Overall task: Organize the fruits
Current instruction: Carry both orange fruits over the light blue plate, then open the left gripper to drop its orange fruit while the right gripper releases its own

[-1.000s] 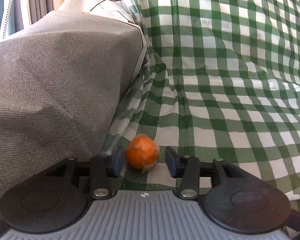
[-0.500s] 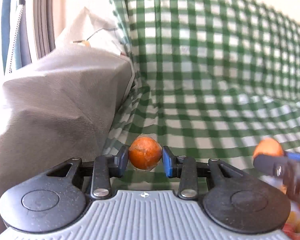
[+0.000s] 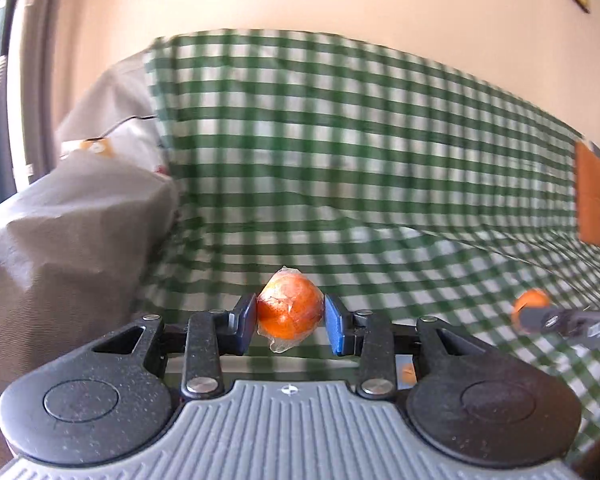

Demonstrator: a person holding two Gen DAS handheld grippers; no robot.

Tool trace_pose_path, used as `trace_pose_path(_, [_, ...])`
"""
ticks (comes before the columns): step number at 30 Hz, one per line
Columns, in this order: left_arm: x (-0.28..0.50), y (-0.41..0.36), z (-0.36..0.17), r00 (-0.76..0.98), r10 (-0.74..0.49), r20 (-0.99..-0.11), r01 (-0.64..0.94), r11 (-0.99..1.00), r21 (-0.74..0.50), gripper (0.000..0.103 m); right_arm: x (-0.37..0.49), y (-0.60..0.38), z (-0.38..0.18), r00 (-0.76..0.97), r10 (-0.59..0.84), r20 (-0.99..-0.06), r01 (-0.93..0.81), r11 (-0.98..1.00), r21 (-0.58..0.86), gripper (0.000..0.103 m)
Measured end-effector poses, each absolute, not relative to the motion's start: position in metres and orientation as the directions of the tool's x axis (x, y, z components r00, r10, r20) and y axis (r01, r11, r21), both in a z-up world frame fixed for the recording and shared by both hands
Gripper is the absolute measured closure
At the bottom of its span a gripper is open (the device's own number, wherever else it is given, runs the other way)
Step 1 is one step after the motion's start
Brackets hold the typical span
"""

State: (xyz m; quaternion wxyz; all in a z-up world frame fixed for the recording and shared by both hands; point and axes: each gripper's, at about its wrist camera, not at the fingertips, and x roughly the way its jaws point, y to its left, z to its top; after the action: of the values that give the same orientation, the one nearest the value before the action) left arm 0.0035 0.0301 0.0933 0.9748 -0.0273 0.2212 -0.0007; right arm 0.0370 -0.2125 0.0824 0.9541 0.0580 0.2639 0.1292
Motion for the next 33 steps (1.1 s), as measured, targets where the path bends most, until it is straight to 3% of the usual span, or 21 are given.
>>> trace_pose_path(8, [0.024,-0.022,0.079,0.837,-0.097,-0.539,0.123,0.992,0.012,0.063,0.048,-0.246,0.06,0.798,0.239,-0.553,-0.16,0.969,0.188,0.063])
trace_pose_path(19, [0.051,-0.065,0.056,0.778,-0.167,-0.605,0.227,0.974,0.023,0.063,0.067,-0.233,0.044,0.744,0.268,-0.612,-0.17,0.962,0.215,0.063])
trace_pose_path(28, [0.063,-0.061,0.046,0.715,-0.221,-0.663,0.243,0.968,-0.06,0.063,0.074,-0.221,0.037,0.703,0.286,-0.651,-0.201,0.958,0.203,0.062])
trace_pose_path(30, [0.065,-0.055,0.047,0.711,-0.237,-0.661,0.234,0.968,-0.096,0.058,0.076,-0.22,0.034,0.681,0.288,-0.673,-0.194,0.958,0.213,0.061])
trace_pose_path(33, [0.064,-0.043,0.053,0.734,-0.249,-0.632,0.204,0.968,-0.144,0.054,0.078,-0.22,0.033,0.678,0.268,-0.684,-0.168,0.963,0.21,0.045])
